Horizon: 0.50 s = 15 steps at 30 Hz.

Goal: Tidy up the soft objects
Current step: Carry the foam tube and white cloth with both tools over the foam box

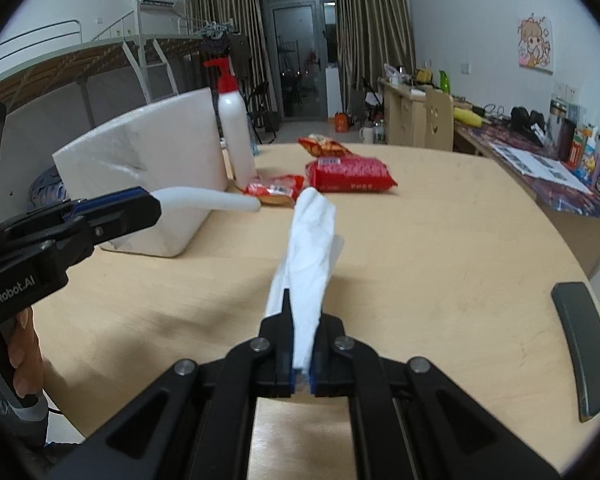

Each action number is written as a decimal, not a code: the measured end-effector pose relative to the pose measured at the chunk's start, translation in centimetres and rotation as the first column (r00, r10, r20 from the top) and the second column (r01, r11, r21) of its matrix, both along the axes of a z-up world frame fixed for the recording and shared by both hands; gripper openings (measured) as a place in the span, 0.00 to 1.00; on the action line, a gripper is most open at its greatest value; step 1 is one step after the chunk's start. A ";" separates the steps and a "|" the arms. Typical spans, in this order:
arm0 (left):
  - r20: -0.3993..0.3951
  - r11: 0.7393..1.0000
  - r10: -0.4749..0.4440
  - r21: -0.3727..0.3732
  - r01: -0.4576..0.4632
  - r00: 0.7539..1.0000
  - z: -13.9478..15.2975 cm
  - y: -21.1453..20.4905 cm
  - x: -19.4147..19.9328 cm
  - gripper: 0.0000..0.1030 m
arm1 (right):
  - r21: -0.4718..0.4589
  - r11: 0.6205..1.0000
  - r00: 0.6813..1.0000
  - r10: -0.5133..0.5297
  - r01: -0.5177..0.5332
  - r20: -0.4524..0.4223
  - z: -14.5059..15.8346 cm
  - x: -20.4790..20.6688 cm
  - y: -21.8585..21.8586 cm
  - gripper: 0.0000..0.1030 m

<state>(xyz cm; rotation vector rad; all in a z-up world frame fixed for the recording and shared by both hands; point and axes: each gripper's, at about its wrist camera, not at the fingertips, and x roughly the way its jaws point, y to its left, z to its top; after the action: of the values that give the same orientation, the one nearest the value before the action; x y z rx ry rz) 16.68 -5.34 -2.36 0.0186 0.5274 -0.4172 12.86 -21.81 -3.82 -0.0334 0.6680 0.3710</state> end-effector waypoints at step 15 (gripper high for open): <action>0.083 0.999 0.037 0.011 -0.038 0.996 2.9 1.3 -4.9 0.21 | 0.001 1.000 0.993 0.016 -0.016 0.118 3.1 -3.4 0.4 0.06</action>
<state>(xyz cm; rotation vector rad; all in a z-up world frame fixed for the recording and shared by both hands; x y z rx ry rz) 11.80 -4.01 0.51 0.0378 0.4481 -0.3748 9.43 -21.45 -0.71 -0.0585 0.5505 0.3824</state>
